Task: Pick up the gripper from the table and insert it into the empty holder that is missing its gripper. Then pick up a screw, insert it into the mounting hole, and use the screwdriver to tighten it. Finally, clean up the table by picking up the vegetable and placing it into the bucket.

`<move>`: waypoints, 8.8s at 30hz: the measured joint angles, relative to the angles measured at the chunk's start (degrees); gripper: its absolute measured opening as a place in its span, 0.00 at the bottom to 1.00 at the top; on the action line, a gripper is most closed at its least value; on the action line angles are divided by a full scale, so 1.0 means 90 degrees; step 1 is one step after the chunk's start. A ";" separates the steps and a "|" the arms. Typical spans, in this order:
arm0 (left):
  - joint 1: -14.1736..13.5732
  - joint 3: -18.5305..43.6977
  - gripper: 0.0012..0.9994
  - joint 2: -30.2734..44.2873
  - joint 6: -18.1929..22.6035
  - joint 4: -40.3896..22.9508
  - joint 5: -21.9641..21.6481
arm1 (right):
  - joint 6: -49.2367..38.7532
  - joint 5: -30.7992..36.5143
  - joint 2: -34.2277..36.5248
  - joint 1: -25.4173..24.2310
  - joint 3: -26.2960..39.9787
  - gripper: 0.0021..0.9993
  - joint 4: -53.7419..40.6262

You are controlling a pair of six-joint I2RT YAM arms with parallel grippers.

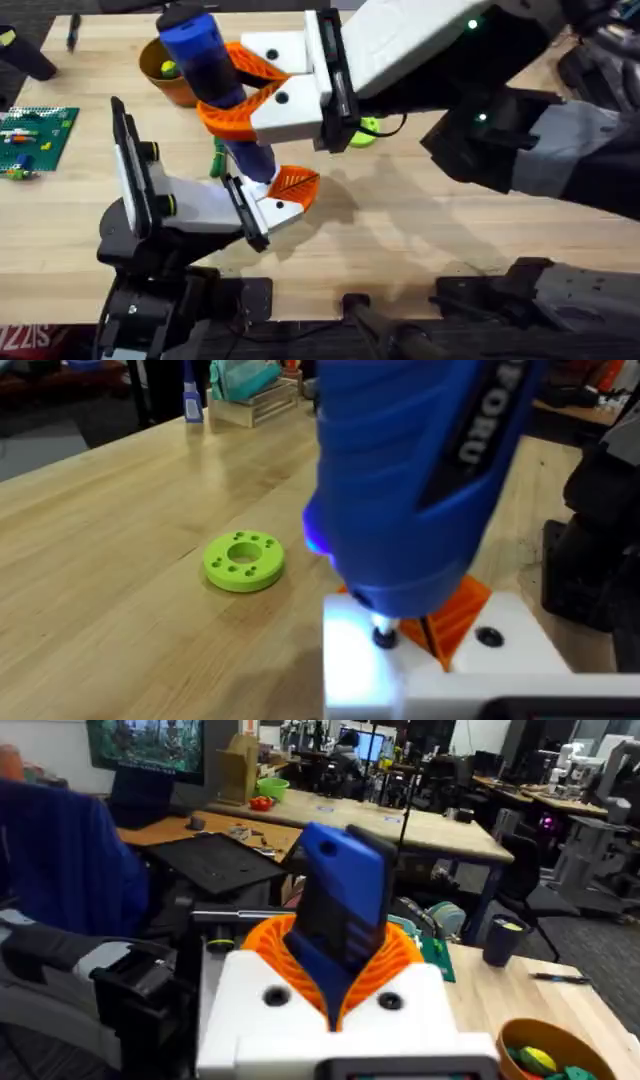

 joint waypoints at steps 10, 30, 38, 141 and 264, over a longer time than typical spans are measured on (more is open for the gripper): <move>0.0000 0.0000 0.00 0.0000 -0.0024 -0.0005 -0.0005 | 0.0005 0.0139 -0.0036 -0.0010 -0.0088 0.03 0.0058; 0.0000 0.0000 0.00 0.0000 -0.0053 -0.0005 -0.0002 | 0.0011 0.0240 -0.0126 -0.0010 -0.0258 0.03 0.0207; 0.0000 0.0000 0.00 -0.0001 -0.0018 0.0010 -0.0046 | 0.0585 0.0105 0.0007 -0.0059 -0.0393 0.03 0.1398; 0.0000 0.2612 0.99 0.0398 -0.0337 -0.2493 -0.2903 | -0.0348 0.5207 -0.2577 -0.4048 0.2392 0.99 -1.0451; 0.1962 0.9764 0.00 1.1077 0.0248 -0.4228 -0.6573 | -0.0279 0.5187 -0.3217 -0.4320 0.2389 0.99 -1.1203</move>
